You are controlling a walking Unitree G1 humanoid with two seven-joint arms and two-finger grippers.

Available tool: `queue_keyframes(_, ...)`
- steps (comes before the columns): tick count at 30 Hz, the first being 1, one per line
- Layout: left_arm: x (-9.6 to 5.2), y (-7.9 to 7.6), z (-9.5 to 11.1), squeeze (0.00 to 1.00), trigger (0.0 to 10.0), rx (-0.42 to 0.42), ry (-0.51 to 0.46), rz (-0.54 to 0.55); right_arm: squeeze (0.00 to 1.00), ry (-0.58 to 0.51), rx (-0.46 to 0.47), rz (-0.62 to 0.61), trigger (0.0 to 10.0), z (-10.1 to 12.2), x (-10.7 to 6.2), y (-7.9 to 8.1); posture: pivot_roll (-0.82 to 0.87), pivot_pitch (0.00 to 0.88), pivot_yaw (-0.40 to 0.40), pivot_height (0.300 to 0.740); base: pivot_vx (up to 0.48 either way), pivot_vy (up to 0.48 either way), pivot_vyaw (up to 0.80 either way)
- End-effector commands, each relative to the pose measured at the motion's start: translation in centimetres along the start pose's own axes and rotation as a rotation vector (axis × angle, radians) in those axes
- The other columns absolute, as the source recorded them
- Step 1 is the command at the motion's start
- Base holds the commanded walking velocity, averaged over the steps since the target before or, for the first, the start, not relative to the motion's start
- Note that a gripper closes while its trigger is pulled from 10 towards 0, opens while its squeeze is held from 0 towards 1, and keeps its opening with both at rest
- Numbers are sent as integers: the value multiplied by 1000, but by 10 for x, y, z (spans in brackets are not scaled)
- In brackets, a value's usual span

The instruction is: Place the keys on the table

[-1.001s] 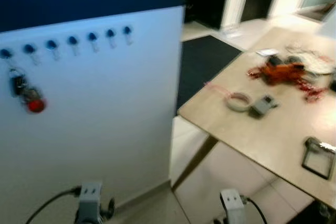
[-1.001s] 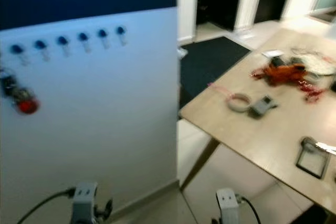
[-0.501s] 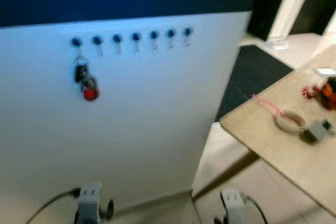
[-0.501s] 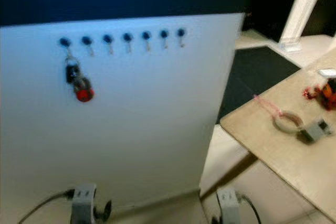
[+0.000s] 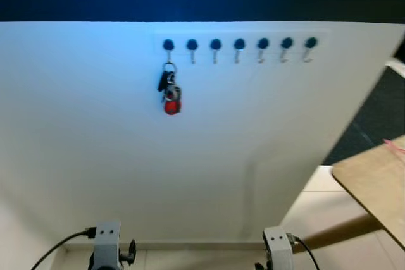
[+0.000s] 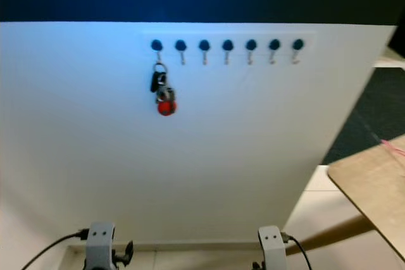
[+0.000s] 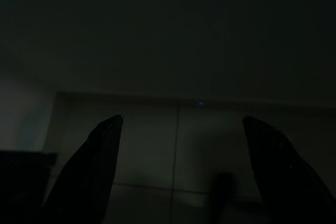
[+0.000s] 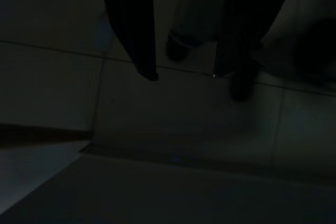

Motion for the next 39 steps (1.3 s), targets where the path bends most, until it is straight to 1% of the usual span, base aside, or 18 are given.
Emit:
queue_keyframes(1,-3,6,-7,0,10000,18,29,13,0,-5,3,5,10000,3,1,3,40,51,-11,740,0,0,800)
queue_keyframes(6,-3,7,-9,0,10000,29,37,15,0,-8,5,2,10000,3,1,3,39,50,-10,740,0,0,800)
queue_keyframes(8,-3,7,-9,0,10000,29,38,18,0,-14,8,-3,10000,4,1,3,39,50,-9,740,0,0,0)
queue_keyframes(10,-3,7,-9,0,10000,31,41,20,0,-15,73,-28,10000,3,1,0,38,50,-9,740,0,0,0)
queue_keyframes(11,-3,6,-10,0,10000,37,47,16,0,-14,83,-31,10000,3,1,-1,37,51,-6,740,0,0,0)
queue_keyframes(13,-2,3,-10,0,10000,52,51,-7,0,-12,69,-24,10000,3,1,-1,36,52,-5,740,0,0,0)
queue_keyframes(18,-2,-1,-10,0,10000,64,56,-39,0,-9,69,-26,10000,1,0,-2,36,53,-4,740,0,0,0)
queue_keyframes(31,-1,-5,-12,0,10000,49,76,-54,0,-7,78,-25,10000,-2,0,0,37,55,-1,740,0,0,0)
queue_keyframes(39,-1,-5,-14,0,10000,40,83,-56,0,-9,76,-23,10000,-1,0,0,39,57,-3,740,0,265,0)
Point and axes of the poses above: a point about 5 cm out from each wrist's last joint towards the gripper, its own x axis pointing out of the wrist towards the gripper, its own z axis along the axis of the wrist's last joint, y = z × x, the point moved 6 cm from there along x, pointing out of the wrist towards the gripper, and after that the axes turned 10 degrees about -x, right-handed, at the moved point
